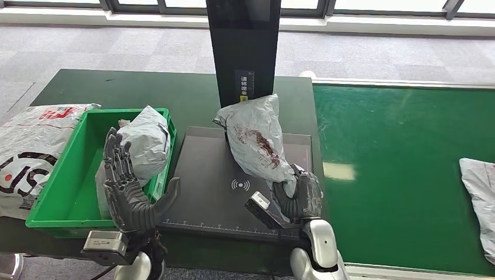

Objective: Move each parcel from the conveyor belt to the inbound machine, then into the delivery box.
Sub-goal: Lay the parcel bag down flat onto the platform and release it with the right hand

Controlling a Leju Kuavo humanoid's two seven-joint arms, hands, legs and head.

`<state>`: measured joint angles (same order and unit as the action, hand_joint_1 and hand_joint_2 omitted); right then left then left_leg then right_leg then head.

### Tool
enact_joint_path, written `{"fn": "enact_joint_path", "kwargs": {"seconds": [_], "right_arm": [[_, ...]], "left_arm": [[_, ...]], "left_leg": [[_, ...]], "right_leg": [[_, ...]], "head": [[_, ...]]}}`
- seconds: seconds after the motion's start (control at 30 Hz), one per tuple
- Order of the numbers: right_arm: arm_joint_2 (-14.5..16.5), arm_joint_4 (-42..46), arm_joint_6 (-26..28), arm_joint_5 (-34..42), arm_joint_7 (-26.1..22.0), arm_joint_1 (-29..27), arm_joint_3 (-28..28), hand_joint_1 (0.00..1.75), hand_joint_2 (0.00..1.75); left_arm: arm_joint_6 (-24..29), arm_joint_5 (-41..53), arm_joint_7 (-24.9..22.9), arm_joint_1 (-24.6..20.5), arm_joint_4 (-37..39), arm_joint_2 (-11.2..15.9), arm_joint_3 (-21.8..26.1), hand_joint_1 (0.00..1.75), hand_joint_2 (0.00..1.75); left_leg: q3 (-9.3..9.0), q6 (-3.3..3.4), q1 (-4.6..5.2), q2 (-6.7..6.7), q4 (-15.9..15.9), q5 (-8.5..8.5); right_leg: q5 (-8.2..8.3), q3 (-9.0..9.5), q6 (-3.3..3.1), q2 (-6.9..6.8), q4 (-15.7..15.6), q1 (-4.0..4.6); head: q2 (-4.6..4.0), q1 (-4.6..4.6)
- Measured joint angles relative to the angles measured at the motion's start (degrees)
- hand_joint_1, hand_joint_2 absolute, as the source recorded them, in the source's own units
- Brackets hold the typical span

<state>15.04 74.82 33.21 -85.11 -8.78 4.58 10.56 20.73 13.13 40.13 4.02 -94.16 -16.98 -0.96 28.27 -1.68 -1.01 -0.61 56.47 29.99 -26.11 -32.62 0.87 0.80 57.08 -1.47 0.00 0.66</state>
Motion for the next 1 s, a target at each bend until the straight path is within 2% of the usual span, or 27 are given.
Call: {"fn": "enact_joint_path", "kwargs": {"seconds": [0.07,0.1,0.17,0.3,0.7,0.9,1.0], "right_arm": [[0.00,-1.21,-0.43,0.57,-0.17,0.67,-0.01,0.09,1.75],[0.00,-1.95,-0.51,0.80,-0.20,1.08,-0.02,0.00,1.75],[0.00,-3.65,-0.42,1.31,-0.33,1.97,-0.08,0.00,1.75],[0.00,-7.39,-0.01,2.58,-1.00,3.44,-0.27,0.00,0.00],[0.00,-12.84,0.79,4.11,-1.38,5.63,-0.74,0.00,0.00],[0.00,-13.22,0.78,8.92,-4.82,5.67,-1.03,0.00,0.00],[0.01,-12.68,1.61,11.67,-8.08,5.27,-1.09,0.00,0.00]], "left_arm": [[0.26,-0.07,0.00,0.01,0.06,0.02,0.00,0.00,1.75],[0.37,-0.07,0.00,0.01,0.10,0.02,-0.01,0.00,1.75],[0.63,-0.09,0.01,0.01,0.25,0.02,-0.01,0.00,1.75],[1.05,-0.10,0.02,0.01,0.58,0.02,-0.02,0.00,1.75],[2.17,-0.06,0.02,0.01,1.11,0.04,-0.01,0.00,1.75],[2.61,0.05,0.02,0.00,1.46,0.04,-0.02,0.00,1.75],[2.95,0.35,0.02,-0.03,1.74,0.04,-0.03,0.00,1.75]], "left_leg": [[0.00,0.00,0.00,0.01,0.00,0.00],[-0.01,0.00,0.00,0.01,0.00,0.00],[-0.01,0.00,0.00,0.00,0.00,0.00],[-0.03,0.00,0.00,0.00,0.00,0.00],[-0.04,0.00,0.00,0.00,0.00,0.00],[-0.29,0.00,0.00,0.01,0.01,0.00],[-0.51,-0.01,0.01,0.01,0.01,-0.01]], "right_leg": [[0.00,0.00,0.00,0.00,0.00,0.00],[0.00,0.00,0.00,0.00,0.00,0.00],[0.00,0.00,0.00,0.00,0.00,0.00],[0.00,0.00,0.00,0.00,0.00,0.00],[0.00,-0.02,0.00,0.01,0.00,0.00],[0.00,-0.02,0.00,0.01,0.00,0.00],[0.01,-0.03,-0.01,0.01,0.00,0.00]], "head": [[0.00,0.00],[0.00,0.00],[0.00,0.01],[0.00,0.01],[0.00,0.01],[0.00,0.01],[0.00,0.01]]}}
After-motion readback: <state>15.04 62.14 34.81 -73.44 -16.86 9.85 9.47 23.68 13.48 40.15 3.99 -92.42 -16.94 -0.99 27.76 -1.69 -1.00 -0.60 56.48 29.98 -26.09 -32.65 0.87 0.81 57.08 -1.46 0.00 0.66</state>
